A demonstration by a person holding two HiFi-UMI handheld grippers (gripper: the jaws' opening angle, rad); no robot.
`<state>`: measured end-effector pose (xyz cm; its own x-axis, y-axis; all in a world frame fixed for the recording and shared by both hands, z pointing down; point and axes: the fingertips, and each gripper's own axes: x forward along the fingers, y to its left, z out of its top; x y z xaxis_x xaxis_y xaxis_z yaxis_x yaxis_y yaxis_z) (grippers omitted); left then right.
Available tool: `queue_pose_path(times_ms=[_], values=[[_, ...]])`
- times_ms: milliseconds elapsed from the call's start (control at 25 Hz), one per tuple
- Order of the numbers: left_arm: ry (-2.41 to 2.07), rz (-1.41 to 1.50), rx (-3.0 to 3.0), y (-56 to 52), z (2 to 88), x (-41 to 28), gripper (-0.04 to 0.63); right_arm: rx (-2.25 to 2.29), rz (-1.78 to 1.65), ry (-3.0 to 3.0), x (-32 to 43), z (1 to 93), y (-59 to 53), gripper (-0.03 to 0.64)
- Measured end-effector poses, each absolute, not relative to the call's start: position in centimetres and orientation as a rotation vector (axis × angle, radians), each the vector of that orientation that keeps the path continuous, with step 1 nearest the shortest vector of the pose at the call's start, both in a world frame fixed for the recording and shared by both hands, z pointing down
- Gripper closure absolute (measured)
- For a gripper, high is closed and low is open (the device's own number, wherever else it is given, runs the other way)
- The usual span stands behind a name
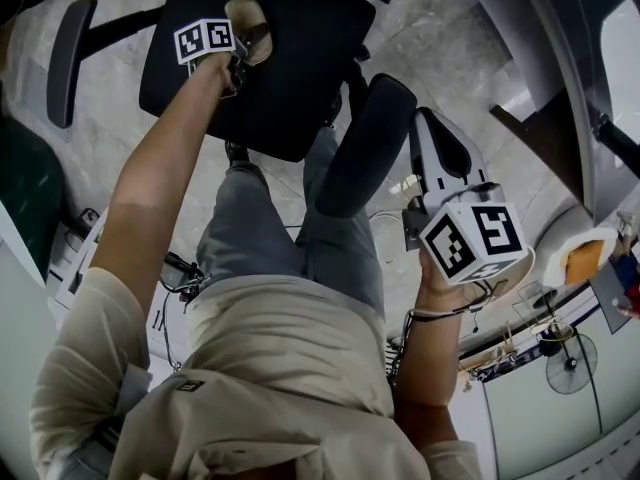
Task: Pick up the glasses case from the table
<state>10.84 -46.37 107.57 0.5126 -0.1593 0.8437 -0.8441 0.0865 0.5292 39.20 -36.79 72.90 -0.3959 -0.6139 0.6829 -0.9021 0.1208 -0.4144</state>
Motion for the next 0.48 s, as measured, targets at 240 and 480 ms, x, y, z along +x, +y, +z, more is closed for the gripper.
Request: queue_pose_path(times_ms=[240,480], values=[[-0.972,0.542,1.390,-46.4,107.2,10.5,0.289,1.465,1.158,-2.065,38.8,72.9,-36.8,0.592],[-0.969,0.413,1.336,-46.3,106.5,10.3,0.296,1.458,1.153,-2.071,38.2,72.7,-36.6,0.592]])
